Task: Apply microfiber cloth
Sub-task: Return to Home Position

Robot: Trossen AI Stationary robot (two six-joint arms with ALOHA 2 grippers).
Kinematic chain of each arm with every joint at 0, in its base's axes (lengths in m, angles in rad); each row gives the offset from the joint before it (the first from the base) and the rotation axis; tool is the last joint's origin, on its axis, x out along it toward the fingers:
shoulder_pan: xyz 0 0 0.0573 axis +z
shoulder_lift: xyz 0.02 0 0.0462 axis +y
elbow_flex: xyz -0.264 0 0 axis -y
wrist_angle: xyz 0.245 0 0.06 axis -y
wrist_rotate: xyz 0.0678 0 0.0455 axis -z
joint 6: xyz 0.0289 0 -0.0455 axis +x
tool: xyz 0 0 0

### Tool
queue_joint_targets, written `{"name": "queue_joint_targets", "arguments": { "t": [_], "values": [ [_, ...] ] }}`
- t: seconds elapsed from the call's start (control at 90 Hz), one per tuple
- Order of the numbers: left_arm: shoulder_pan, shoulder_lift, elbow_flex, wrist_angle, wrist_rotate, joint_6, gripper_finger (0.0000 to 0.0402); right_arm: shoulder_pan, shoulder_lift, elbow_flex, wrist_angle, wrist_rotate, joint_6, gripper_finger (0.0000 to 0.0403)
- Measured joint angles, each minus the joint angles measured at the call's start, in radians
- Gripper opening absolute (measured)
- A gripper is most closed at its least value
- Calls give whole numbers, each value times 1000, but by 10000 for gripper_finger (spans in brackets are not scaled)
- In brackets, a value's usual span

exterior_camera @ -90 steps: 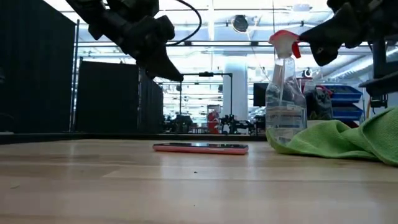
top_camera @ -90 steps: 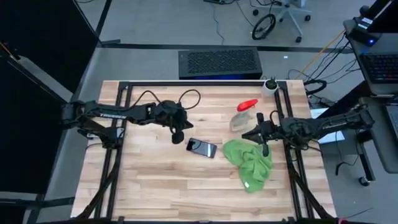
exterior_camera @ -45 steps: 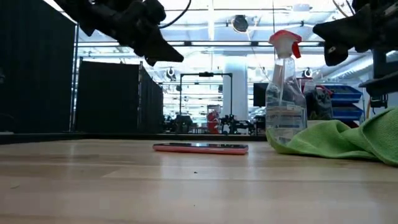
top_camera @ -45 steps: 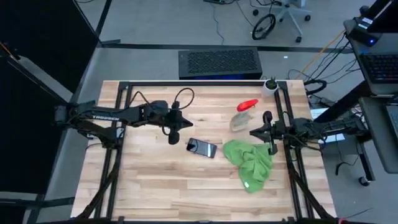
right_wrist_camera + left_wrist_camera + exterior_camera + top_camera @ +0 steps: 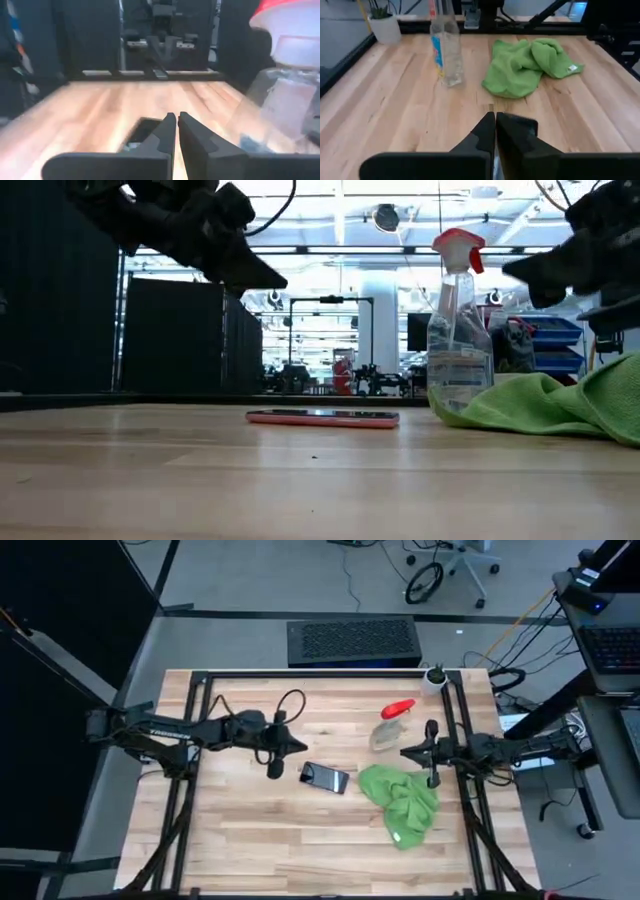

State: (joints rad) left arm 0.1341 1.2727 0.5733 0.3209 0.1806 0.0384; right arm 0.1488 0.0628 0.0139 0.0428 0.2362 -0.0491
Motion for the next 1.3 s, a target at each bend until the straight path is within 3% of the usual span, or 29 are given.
{"name": "queue_joint_targets", "arguments": {
  "t": [0.111,0.256,0.367,0.422,0.656,0.733,0.9,1.078,1.3],
  "values": [
    [0,-2,-38,84,43,-8,1,-13,-13,1,7,0,-23,6],
    [0,-44,-91,198,183,-8,1,-19,-14,2,-3,-54,-19,6],
    [-7,-109,-120,194,225,-7,1,-19,-1,1,-9,-55,-14,6],
    [-13,-155,-144,197,199,-7,1,-19,1,1,-7,-55,-16,6],
    [-76,-362,-313,185,-112,-20,1,-19,1,1,-6,-55,-16,6],
    [-107,-437,-374,183,-169,-35,1,-19,2,1,-5,-55,-16,6],
    [-145,-585,-475,183,-177,-57,1,-19,2,1,-5,-54,-16,6],
    [-150,-728,-565,164,-91,-60,1,-19,2,1,-6,-54,-16,6],
    [-150,-896,-566,25,-127,-34,1,-19,2,1,-5,-54,-16,6]
  ]
}}
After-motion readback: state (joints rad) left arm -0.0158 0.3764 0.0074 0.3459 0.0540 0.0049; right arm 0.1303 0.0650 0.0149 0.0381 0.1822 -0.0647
